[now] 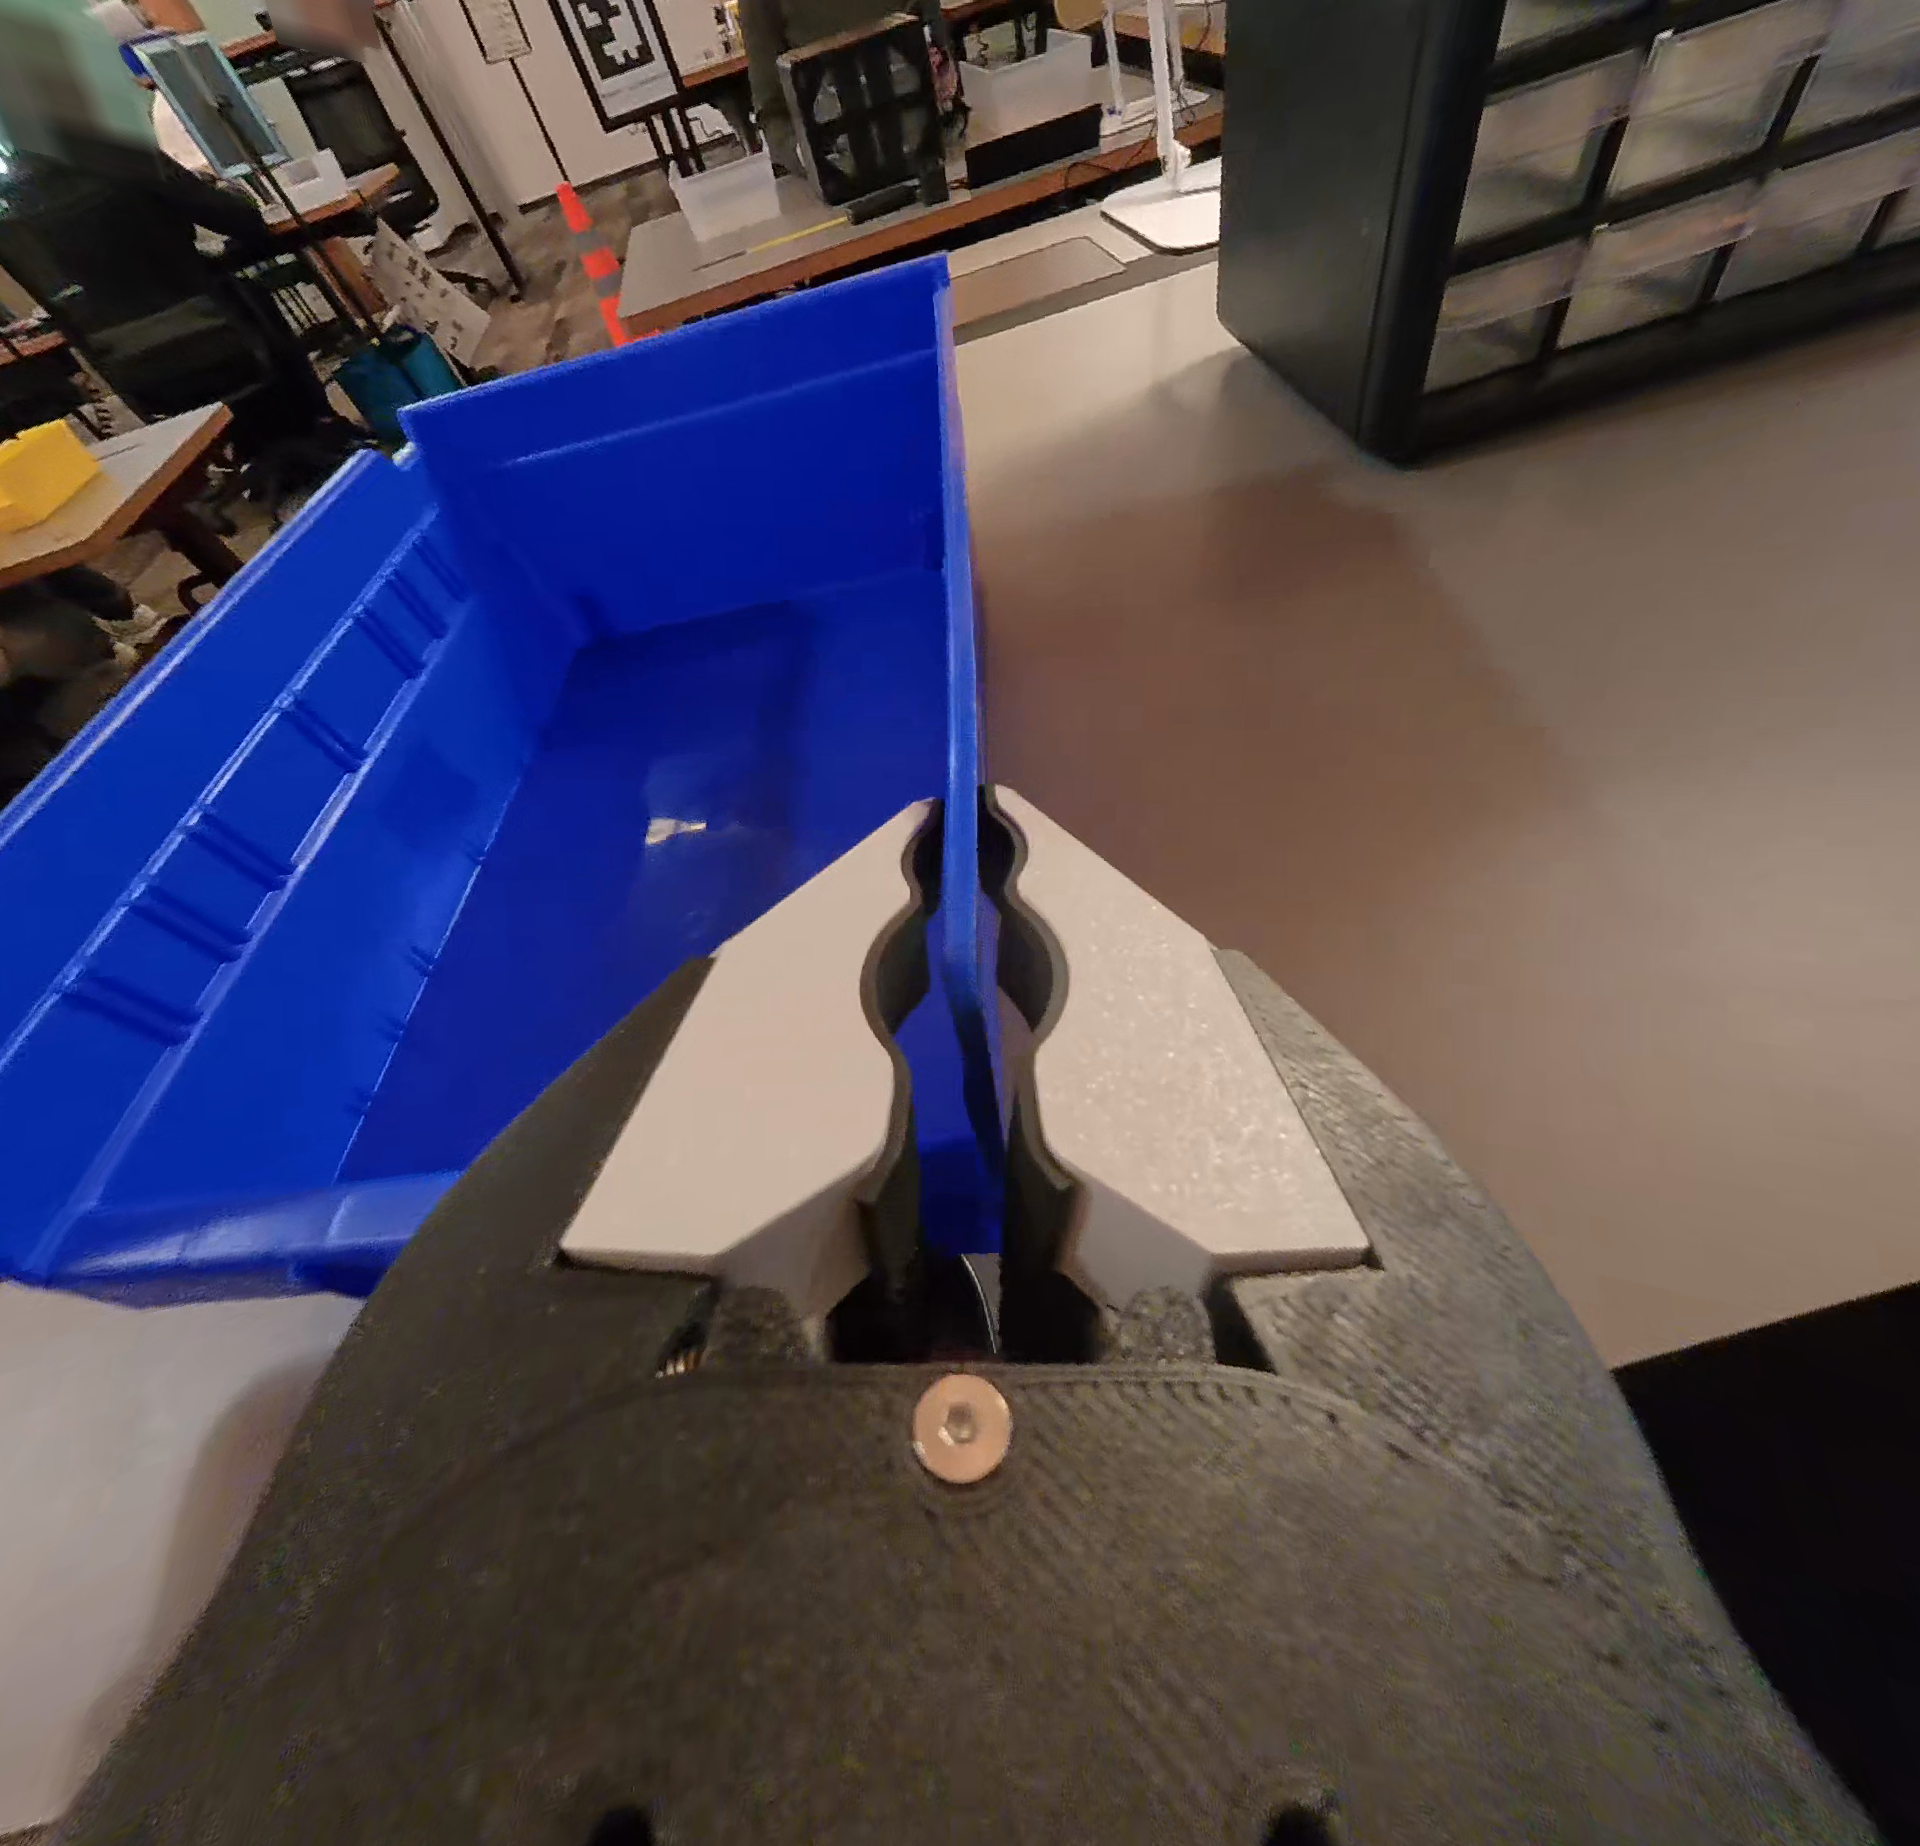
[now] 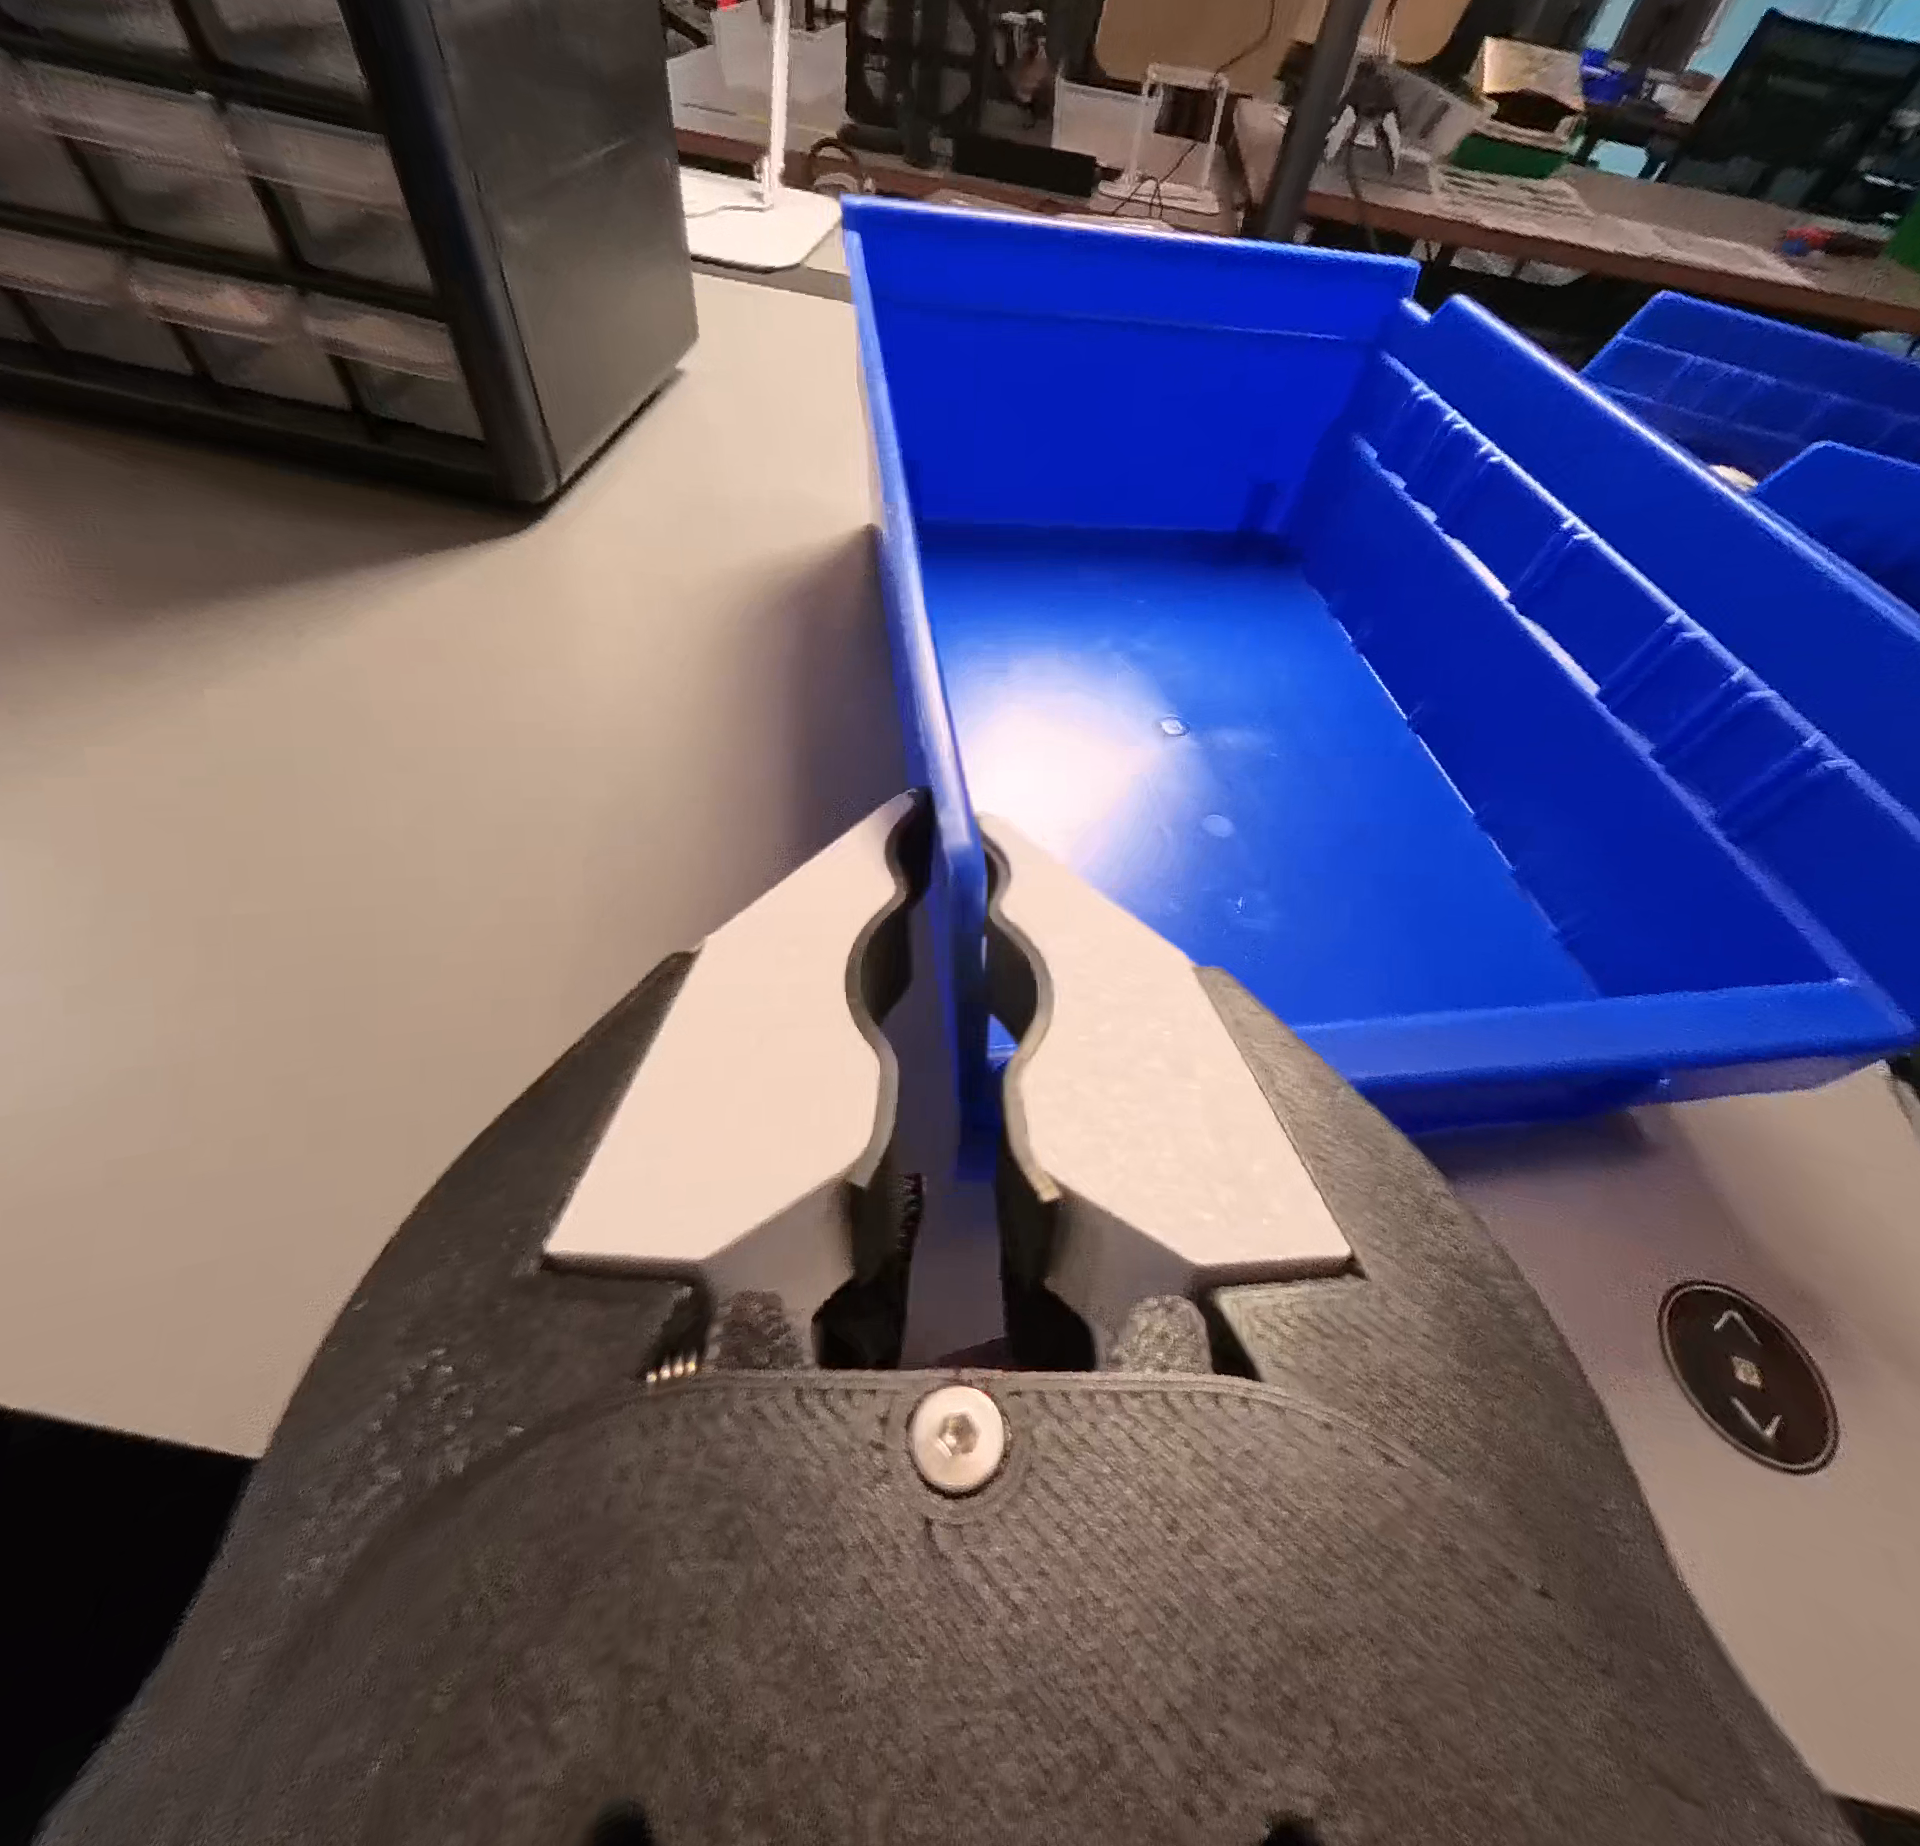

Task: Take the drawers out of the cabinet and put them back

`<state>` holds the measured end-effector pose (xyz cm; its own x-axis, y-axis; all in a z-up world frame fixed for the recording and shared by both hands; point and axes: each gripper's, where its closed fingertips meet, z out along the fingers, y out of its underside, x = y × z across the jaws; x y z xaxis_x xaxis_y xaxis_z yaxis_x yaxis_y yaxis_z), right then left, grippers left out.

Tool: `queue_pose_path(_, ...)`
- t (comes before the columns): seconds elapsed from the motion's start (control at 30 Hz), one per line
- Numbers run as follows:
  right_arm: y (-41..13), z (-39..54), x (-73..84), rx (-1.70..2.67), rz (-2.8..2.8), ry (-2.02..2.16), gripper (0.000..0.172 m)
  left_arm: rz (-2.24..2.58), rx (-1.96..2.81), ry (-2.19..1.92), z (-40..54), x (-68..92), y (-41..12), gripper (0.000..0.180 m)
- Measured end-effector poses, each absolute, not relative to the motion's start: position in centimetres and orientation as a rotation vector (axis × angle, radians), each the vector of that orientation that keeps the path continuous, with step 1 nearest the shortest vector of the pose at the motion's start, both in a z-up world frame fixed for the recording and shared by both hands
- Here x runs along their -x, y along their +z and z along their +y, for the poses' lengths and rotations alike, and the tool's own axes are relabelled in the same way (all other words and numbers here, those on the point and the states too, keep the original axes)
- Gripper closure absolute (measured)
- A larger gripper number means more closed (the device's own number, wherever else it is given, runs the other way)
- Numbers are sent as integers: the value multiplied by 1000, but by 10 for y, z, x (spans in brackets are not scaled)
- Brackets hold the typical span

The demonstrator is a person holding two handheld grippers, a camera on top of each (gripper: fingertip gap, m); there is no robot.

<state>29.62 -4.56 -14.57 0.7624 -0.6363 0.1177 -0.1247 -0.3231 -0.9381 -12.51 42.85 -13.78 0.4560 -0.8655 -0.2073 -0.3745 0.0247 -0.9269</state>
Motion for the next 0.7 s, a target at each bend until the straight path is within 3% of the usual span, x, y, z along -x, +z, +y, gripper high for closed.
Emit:
queue_pose_path(0.23, -136, -62, -270, 1774, 537, -542, 168, 1108, 1478, -654, 397, 124, -104, 179)
queue_pose_path(0.7, -39, -83, -202, 1478, 259, -289, 169, 1027, 1216, -1017, 336, 140, 1, 180)
